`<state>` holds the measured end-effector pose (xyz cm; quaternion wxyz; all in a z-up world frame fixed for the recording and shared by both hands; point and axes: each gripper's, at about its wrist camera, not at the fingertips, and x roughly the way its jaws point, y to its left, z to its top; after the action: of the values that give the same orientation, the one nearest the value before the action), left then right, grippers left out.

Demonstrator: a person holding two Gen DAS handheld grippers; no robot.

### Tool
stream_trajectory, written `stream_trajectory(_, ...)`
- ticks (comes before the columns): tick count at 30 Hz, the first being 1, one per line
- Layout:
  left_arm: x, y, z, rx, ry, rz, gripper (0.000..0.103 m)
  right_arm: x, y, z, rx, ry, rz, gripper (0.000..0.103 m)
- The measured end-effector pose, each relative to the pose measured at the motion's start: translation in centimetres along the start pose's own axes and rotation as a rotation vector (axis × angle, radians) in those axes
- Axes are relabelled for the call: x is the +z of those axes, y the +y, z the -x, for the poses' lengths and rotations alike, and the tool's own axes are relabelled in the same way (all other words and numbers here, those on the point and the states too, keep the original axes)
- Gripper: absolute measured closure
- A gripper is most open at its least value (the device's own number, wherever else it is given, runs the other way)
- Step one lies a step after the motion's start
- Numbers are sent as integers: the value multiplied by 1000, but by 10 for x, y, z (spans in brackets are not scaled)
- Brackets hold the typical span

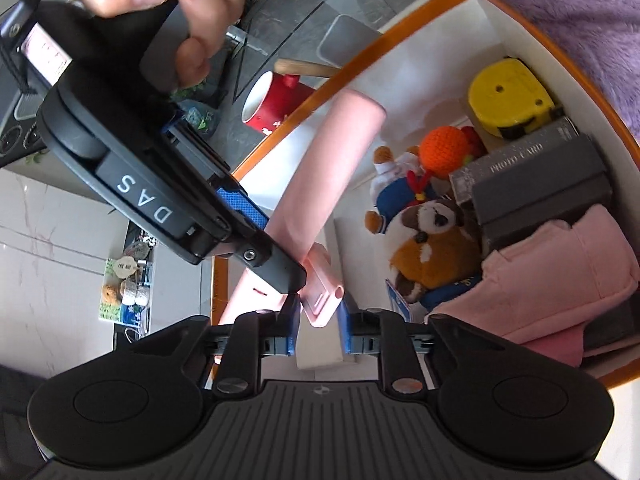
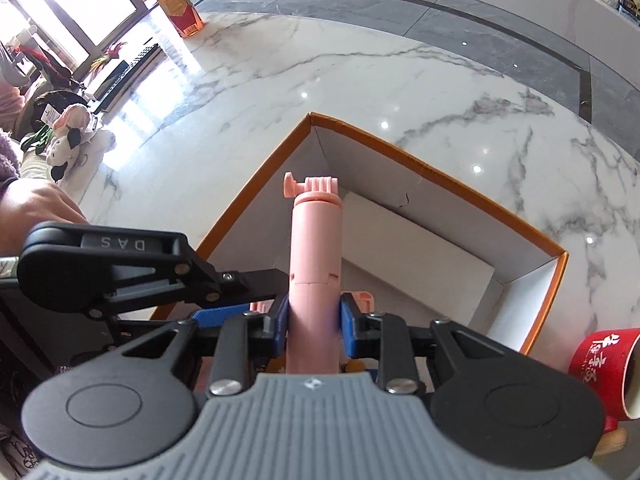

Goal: Organize objects
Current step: 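Lower the white foam block into the box and open the left gripper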

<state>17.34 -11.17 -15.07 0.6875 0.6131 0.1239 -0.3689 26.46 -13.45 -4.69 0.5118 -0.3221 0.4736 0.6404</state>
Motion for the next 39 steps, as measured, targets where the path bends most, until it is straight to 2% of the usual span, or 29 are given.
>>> stream_trajectory(2, 0, 0, -1, -9, -1, -5, 82, -1, -4, -3, 16, 10, -12, 74)
stream_trajectory(3, 0, 2, -2, -17, 2, -5, 84, -1, -5, -5, 21, 11, -12, 74)
stream_trajectory(4, 0, 4, -2, -22, 5, -3, 91, 0, -6, -6, 16, 12, -4, 74)
stream_trajectory(5, 0, 8, -1, -21, 6, -3, 90, 1, -6, -8, 1, 13, 9, 74)
stream_trajectory(10, 3, 28, -8, -133, 54, 99, 92, 8, -4, -18, -24, 14, 74, 73)
stream_trajectory(13, 0, 48, -20, -217, 89, 245, 92, 12, -3, -25, -37, 15, 116, 73)
stream_trajectory(18, 0, 74, -40, -366, 113, 402, 94, 14, -2, -35, -99, 10, 185, 66)
stream_trajectory(26, -9, 86, -70, -504, 130, 485, 94, 9, -17, -45, -146, 32, 170, 66)
stream_trajectory(30, -14, 90, -79, -501, 125, 513, 93, 7, -23, -51, -177, 39, 154, 68)
stream_trajectory(32, -12, 89, -81, -489, 124, 492, 91, 7, -27, -53, -185, 38, 131, 69)
stream_trajectory(35, -15, 92, -85, -478, 151, 522, 86, 6, -32, -51, -189, 17, 103, 69)
stream_trajectory(37, -15, 91, -88, -433, 189, 527, 85, 5, -32, -50, -203, -3, 99, 69)
stream_trajectory(39, -21, 94, -91, -442, 205, 576, 85, 4, -32, -47, -213, -22, 90, 69)
